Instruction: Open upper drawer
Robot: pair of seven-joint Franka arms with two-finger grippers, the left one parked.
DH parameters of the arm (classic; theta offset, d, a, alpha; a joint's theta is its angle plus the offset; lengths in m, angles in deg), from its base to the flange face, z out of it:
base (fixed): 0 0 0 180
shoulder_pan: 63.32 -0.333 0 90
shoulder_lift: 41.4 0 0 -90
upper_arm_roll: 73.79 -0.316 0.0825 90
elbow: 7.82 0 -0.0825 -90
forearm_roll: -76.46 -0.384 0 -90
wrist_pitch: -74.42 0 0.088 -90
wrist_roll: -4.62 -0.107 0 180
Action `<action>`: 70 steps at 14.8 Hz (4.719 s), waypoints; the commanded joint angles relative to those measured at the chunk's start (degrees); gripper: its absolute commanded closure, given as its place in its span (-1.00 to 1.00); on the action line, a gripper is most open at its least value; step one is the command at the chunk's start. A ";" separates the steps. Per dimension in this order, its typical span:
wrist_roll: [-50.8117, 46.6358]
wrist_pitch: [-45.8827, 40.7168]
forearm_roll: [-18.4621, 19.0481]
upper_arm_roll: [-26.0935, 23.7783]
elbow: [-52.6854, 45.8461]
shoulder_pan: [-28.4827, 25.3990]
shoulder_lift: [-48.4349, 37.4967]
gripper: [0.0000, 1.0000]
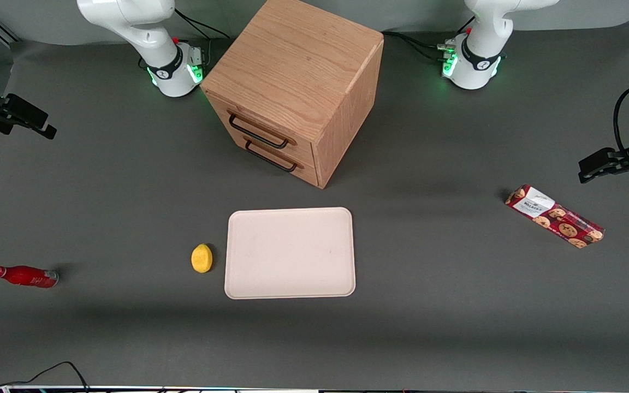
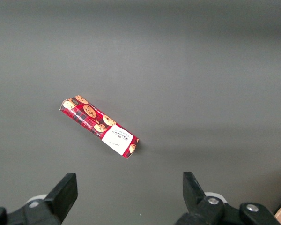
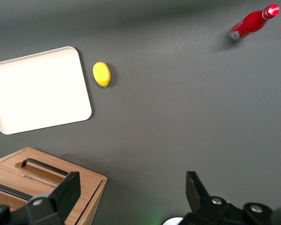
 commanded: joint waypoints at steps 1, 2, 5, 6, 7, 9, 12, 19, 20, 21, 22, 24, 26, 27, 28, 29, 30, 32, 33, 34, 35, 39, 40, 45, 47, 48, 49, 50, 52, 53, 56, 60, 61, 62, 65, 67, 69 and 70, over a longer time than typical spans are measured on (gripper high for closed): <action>-1.55 -0.56 0.90 0.04 -1.70 -1.15 0.96 -1.00; -1.81 -0.65 0.90 0.04 -1.79 -1.24 0.96 -1.00; -3.74 -0.65 0.73 0.12 -1.88 -1.24 0.70 -1.00; -4.96 -0.56 0.38 0.30 -1.96 -1.24 0.61 -1.00; -5.85 -0.30 0.29 0.30 -2.05 -1.24 0.61 -1.00; -6.38 -0.12 0.20 0.30 -1.88 -1.24 0.43 -1.00; -5.95 -0.12 0.20 0.30 -1.87 -1.24 0.43 -1.00; 7.40 -4.07 0.90 0.21 -1.26 -1.24 0.61 -1.00; 8.11 -4.69 1.07 0.12 -1.26 -1.24 0.70 -1.00; 8.21 -5.22 2.38 0.04 -1.26 -1.33 0.70 -1.00; 8.29 -5.74 3.96 -0.66 -1.26 -1.42 0.61 -1.00; 8.21 -5.92 4.94 -2.25 -1.26 -1.24 0.43 -1.00; 8.21 -5.84 4.94 -2.25 -1.26 -1.24 0.43 -1.00; 8.38 -5.92 4.94 -2.25 -1.26 -1.24 0.52 -1.00; 8.30 -5.92 4.94 -2.25 -1.26 -1.24 0.52 -1.00; 8.30 -5.92 4.94 -2.25 -1.35 -1.24 0.52 -1.00; 8.38 -5.92 4.60 -2.25 -1.35 -1.24 0.52 -1.00; 9.69 -6.80 4.24 -2.42 -1.35 -1.50 0.78 -1.00; 11.35 -7.67 4.15 -3.64 -1.44 -1.77 0.87 -1.00; 11.37 -8.03 3.89 -4.70 -1.35 -1.77 0.87 -1.00; 10.59 -8.90 2.32 -5.67 -1.44 -1.86 0.79 -1.00; 10.23 -9.26 -1.03 -14.52 -0.48 -1.77 1.05 -1.00; 10.32 -9.26 -1.03 -17.25 -0.12 -1.77 1.05 -1.00; 10.32 -8.74 -2.70 -24.22 -0.03 -1.86 3.07 -1.00; 11.36 -8.65 -3.40 -24.40 -0.12 -1.77 4.12 -1.00; 12.15 -8.56 -5.41 -24.40 -0.38 -1.77 5.00 -1.00; 13.64 -8.56 -8.04 -24.31 -0.90 -1.68 6.48 -1.00; 15.22 -8.56 -9.46 -24.31 -1.17 -1.68 7.46 -1.00; 19.87 -8.30 -10.78 -24.49 -1.87 -1.86 9.82 -1.00; 22.85 -7.86 -12.01 -25.44 -2.92 -1.86 11.14 -1.00; 24.38 -6.63 -12.20 -26.68 -3.90 -2.29 14.84 -1.00; 31.22 -3.20 -12.37 -29.50 -3.72 -2.38 16.34 -1.00; 31.06 -3.29 -12.46 -29.41 -3.72 -2.30 16.52 -1.00; 31.15 -3.29 -12.63 -29.32 -3.72 -2.21 16.69 -1.00; 31.67 -3.11 -12.81 -28.88 -3.81 -2.03 17.31 -1.00; 31.06 -2.68 -12.20 -28.71 -3.64 -1.86 16.00 -1.00; 31.06 -1.54 -12.54 -28.44 -3.28 -1.51 15.81 -1.00; 31.06 -1.10 -12.63 -28.18 -3.28 -1.59 15.90 -1.00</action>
